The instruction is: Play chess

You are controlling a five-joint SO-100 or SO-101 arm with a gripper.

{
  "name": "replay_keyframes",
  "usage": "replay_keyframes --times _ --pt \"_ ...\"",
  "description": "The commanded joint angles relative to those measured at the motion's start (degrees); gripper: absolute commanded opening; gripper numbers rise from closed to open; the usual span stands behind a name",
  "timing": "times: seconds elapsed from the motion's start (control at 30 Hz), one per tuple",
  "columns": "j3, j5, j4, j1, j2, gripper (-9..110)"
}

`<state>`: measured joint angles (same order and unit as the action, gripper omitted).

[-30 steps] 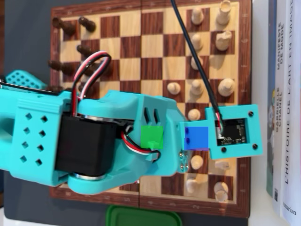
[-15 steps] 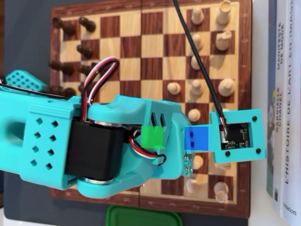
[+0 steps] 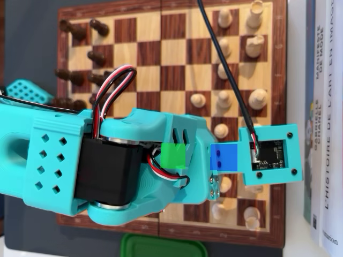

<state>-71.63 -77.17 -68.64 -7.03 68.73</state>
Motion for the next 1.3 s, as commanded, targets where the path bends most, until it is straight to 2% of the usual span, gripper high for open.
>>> replay_keyframes --times 0.0,1.27 --pt "2.8 0.3 0.7 -0.3 0.5 15" --pt "6.8 0.3 -0.8 -0.1 -3.4 15"
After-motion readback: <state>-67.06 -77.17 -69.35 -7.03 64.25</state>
